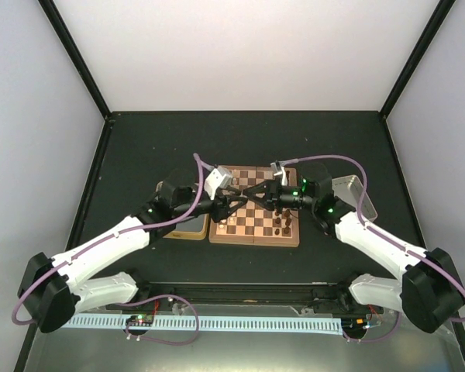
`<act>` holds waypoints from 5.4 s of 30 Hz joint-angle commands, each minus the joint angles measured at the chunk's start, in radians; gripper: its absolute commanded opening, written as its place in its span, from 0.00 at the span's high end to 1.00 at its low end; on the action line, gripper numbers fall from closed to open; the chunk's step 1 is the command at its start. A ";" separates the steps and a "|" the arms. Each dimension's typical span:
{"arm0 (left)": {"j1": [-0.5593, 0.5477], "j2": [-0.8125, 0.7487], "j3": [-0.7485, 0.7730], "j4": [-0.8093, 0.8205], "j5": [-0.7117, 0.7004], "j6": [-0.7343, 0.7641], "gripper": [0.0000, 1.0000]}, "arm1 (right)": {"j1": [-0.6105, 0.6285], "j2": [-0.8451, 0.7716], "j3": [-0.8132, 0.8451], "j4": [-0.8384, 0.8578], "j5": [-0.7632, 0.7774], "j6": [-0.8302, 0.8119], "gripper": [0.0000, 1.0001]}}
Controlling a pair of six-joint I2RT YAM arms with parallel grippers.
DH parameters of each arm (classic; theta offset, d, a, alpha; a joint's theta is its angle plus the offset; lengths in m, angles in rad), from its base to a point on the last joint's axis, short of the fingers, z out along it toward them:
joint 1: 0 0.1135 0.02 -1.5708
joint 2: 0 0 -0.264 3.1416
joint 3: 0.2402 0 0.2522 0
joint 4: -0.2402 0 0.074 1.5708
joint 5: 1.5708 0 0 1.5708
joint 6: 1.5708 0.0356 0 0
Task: Set up the chess pieces on the board
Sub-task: Place the chess piece on the chessboard, then reset both arms
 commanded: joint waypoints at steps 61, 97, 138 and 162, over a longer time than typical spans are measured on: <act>-0.007 -0.014 0.147 -0.306 -0.179 -0.112 0.98 | -0.152 -0.181 -0.172 0.014 0.242 0.067 0.41; -0.151 0.776 0.710 -1.118 -0.411 -0.102 0.93 | -0.164 -0.372 -0.055 -0.537 0.733 -0.361 0.40; -0.146 0.678 0.718 -1.044 -0.368 -0.097 0.58 | -0.164 -0.495 -0.032 -0.624 0.792 -0.330 0.39; -0.083 -0.613 0.064 -0.443 -0.912 -0.030 0.06 | -0.165 -0.628 0.092 -0.734 0.990 -0.726 0.18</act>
